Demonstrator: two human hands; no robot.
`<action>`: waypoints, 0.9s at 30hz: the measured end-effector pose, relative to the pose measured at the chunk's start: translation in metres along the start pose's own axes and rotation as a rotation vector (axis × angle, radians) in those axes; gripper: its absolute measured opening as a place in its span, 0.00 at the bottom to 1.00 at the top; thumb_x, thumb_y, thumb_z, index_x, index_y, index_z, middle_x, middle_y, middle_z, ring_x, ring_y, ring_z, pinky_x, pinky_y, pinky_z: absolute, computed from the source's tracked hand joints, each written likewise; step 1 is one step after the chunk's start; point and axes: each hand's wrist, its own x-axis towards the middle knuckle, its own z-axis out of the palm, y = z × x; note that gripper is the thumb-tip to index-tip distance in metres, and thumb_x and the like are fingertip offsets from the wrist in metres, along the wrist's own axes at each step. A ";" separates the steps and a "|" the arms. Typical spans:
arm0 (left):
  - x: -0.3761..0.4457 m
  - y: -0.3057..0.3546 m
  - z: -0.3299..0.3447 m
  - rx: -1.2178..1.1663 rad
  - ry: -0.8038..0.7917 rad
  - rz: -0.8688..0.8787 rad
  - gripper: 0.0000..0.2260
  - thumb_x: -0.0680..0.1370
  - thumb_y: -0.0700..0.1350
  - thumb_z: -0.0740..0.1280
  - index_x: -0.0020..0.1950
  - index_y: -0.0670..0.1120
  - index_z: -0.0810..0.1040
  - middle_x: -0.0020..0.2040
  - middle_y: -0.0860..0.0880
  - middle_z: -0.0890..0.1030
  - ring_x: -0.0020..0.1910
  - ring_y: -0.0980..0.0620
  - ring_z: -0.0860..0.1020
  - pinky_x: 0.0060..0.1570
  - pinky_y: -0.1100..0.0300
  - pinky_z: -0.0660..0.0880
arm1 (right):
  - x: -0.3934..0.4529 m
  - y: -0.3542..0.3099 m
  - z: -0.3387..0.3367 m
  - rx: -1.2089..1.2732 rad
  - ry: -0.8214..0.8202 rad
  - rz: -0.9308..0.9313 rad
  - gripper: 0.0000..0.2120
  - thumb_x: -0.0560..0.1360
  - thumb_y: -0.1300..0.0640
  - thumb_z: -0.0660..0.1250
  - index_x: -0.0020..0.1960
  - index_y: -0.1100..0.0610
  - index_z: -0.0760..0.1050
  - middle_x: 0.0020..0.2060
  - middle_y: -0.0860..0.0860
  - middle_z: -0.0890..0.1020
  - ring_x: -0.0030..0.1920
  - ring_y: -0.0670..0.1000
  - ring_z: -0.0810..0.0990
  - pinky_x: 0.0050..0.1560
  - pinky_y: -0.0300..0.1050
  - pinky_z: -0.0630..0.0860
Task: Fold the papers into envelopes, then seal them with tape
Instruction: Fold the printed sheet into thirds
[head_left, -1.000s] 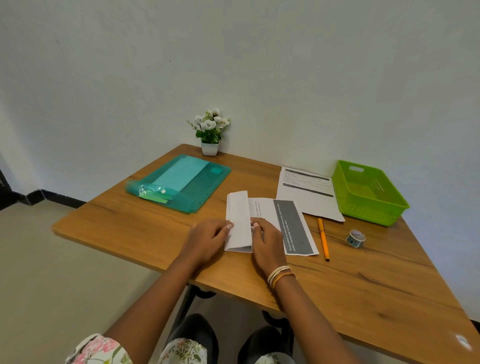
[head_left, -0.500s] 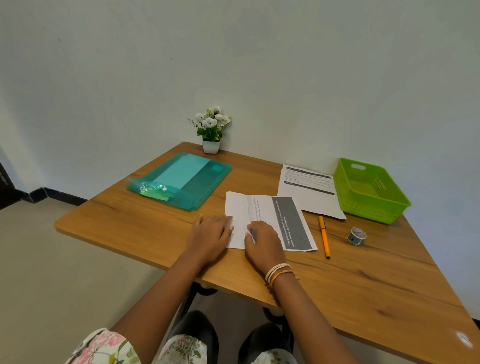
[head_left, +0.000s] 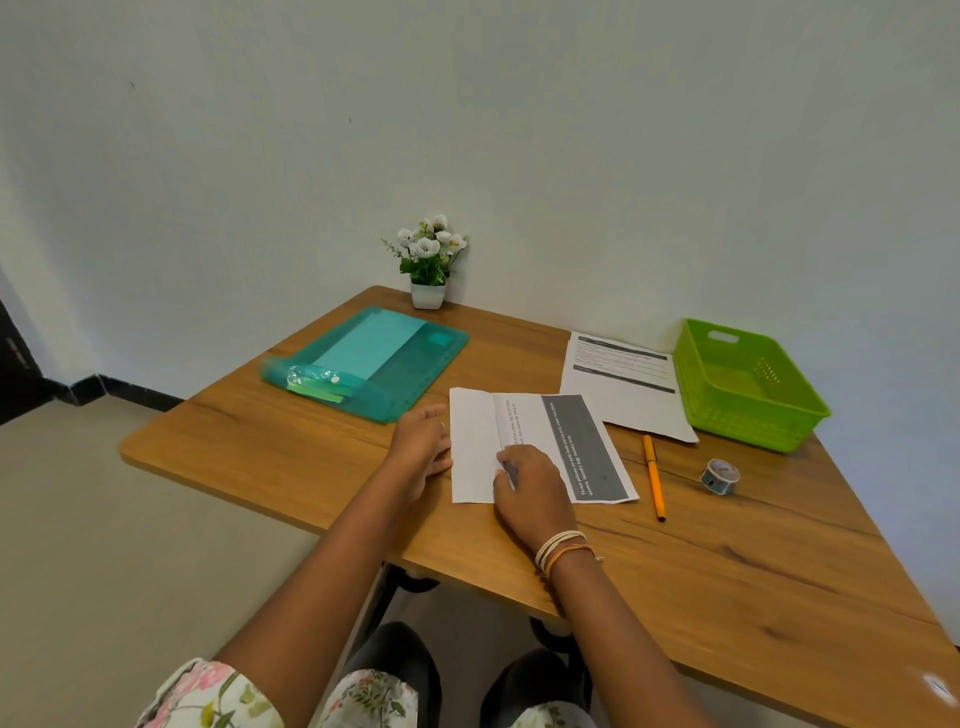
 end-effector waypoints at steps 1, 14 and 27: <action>0.000 0.001 -0.002 -0.014 0.000 -0.023 0.16 0.82 0.36 0.56 0.66 0.48 0.72 0.65 0.44 0.75 0.55 0.48 0.77 0.41 0.56 0.78 | 0.000 0.000 0.000 0.003 0.002 0.002 0.15 0.77 0.54 0.63 0.63 0.54 0.75 0.63 0.51 0.77 0.61 0.51 0.76 0.61 0.43 0.72; 0.003 -0.009 -0.007 -0.202 -0.117 -0.034 0.14 0.81 0.39 0.58 0.65 0.45 0.74 0.51 0.46 0.84 0.45 0.49 0.81 0.39 0.58 0.77 | -0.002 -0.001 -0.002 0.096 0.026 -0.002 0.14 0.79 0.48 0.59 0.58 0.52 0.77 0.55 0.50 0.81 0.52 0.46 0.77 0.51 0.37 0.73; -0.005 -0.059 0.011 0.886 -0.138 0.844 0.20 0.81 0.53 0.58 0.73 0.52 0.67 0.68 0.52 0.74 0.64 0.54 0.70 0.57 0.58 0.72 | -0.009 -0.009 -0.006 0.254 0.156 0.034 0.21 0.78 0.40 0.52 0.67 0.48 0.67 0.55 0.52 0.80 0.49 0.46 0.77 0.49 0.51 0.80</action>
